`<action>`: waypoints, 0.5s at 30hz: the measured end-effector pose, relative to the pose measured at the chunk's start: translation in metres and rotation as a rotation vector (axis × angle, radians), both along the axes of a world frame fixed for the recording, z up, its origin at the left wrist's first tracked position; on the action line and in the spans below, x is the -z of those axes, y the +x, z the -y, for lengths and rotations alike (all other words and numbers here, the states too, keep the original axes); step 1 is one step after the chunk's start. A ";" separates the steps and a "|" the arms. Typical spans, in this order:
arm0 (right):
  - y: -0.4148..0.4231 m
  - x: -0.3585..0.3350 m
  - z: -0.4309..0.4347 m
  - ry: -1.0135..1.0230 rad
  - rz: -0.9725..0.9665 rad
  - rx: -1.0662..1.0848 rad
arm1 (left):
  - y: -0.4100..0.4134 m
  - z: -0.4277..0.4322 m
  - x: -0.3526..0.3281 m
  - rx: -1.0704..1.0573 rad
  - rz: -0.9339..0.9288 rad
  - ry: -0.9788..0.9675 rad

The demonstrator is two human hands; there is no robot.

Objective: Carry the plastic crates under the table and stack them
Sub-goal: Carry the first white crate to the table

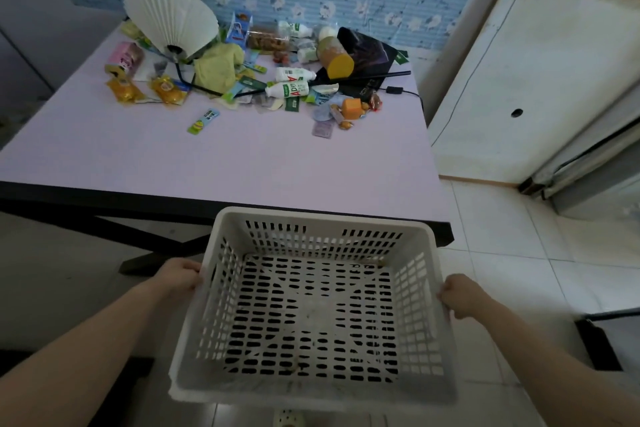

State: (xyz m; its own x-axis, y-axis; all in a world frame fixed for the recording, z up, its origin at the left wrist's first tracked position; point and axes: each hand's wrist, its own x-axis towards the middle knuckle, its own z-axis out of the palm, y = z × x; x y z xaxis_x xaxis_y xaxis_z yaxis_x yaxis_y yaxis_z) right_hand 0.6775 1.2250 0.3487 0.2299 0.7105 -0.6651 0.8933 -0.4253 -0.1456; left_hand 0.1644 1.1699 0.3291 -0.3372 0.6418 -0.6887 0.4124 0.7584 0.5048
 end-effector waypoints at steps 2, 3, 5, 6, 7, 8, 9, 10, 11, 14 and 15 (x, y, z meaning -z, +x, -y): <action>-0.002 -0.005 0.001 -0.008 0.020 -0.019 | 0.000 0.000 -0.001 0.059 -0.013 -0.014; -0.004 -0.007 0.000 -0.017 0.033 -0.028 | 0.002 0.001 -0.003 0.087 -0.014 -0.016; -0.008 -0.010 0.000 -0.034 0.065 -0.046 | 0.007 0.003 -0.009 0.124 -0.026 -0.023; -0.012 -0.011 0.001 -0.037 0.077 -0.053 | 0.010 0.005 -0.012 0.135 -0.030 -0.017; -0.016 -0.013 0.003 -0.040 0.080 -0.061 | 0.013 0.008 -0.014 0.129 -0.034 -0.004; -0.020 -0.013 0.004 -0.033 0.081 -0.076 | 0.016 0.010 -0.017 0.116 -0.044 0.013; -0.023 -0.013 0.005 -0.008 0.088 -0.098 | 0.018 0.013 -0.020 0.099 -0.058 0.043; -0.029 -0.016 0.006 0.041 0.099 -0.125 | 0.020 0.016 -0.023 0.079 -0.070 0.074; -0.037 -0.021 0.005 0.104 0.107 -0.153 | 0.023 0.020 -0.027 0.065 -0.080 0.099; -0.081 -0.046 0.003 0.283 0.042 -0.342 | 0.029 0.038 -0.051 0.086 -0.066 0.145; -0.102 -0.058 0.005 0.331 -0.001 -0.401 | 0.030 0.045 -0.060 0.100 -0.062 0.169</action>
State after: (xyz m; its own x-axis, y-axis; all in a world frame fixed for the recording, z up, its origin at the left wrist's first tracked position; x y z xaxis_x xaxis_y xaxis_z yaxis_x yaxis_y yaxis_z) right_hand 0.5756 1.2204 0.4064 -0.1045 0.9149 -0.3900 0.9763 0.0197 -0.2155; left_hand 0.1941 1.1252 0.3887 -0.3045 0.7791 -0.5480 0.5158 0.6186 0.5928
